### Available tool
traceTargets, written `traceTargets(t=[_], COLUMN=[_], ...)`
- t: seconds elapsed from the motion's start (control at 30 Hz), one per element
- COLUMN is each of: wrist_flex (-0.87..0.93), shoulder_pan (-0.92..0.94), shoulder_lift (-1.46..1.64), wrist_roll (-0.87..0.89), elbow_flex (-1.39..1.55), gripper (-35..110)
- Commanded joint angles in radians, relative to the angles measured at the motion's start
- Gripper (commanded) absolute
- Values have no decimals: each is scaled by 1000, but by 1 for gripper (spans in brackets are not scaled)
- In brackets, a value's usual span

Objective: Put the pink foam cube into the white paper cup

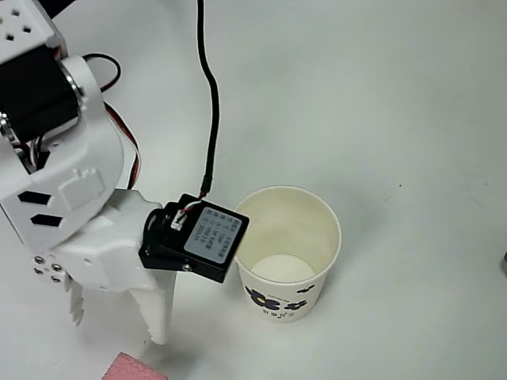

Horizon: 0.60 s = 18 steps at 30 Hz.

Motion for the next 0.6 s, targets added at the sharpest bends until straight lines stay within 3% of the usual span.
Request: traceTargets(t=[0.0,0.57], wrist_flex=[-25,-25], shoulder_pan=[28,37], shoulder_lift=[-5,-209], wrist_roll=[-14,-44], elbow_flex=[-109,-313], gripper=[42,42])
